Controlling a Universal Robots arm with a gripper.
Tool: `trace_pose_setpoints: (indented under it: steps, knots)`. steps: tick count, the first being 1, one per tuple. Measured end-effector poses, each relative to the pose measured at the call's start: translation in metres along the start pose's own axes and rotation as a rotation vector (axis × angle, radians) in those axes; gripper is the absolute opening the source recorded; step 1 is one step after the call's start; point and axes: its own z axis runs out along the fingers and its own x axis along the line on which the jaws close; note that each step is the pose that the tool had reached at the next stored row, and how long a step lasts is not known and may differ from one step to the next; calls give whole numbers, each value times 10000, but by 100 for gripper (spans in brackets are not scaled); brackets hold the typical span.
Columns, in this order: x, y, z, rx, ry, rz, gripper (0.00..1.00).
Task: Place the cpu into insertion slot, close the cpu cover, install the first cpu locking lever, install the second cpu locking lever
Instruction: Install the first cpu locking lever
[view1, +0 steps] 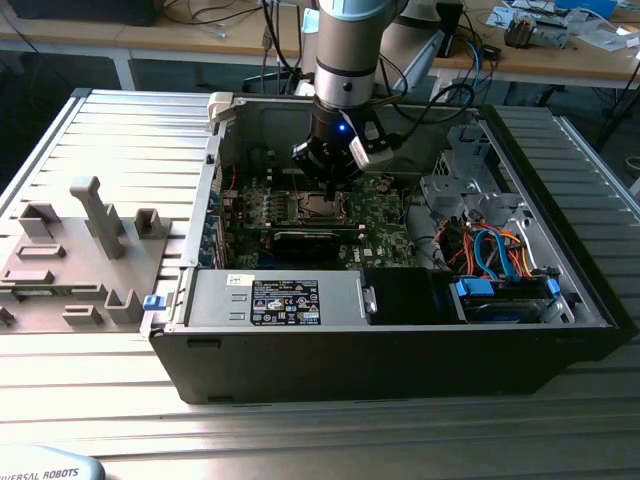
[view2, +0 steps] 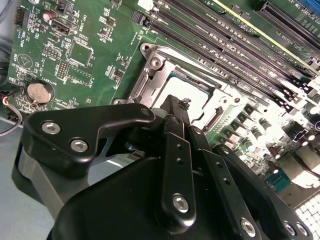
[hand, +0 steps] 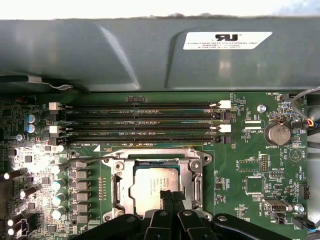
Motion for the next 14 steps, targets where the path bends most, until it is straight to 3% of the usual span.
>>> trace_pose_setpoints:
  steps: [14]
  knots:
    - [39,-1,0,0,0,1,11]
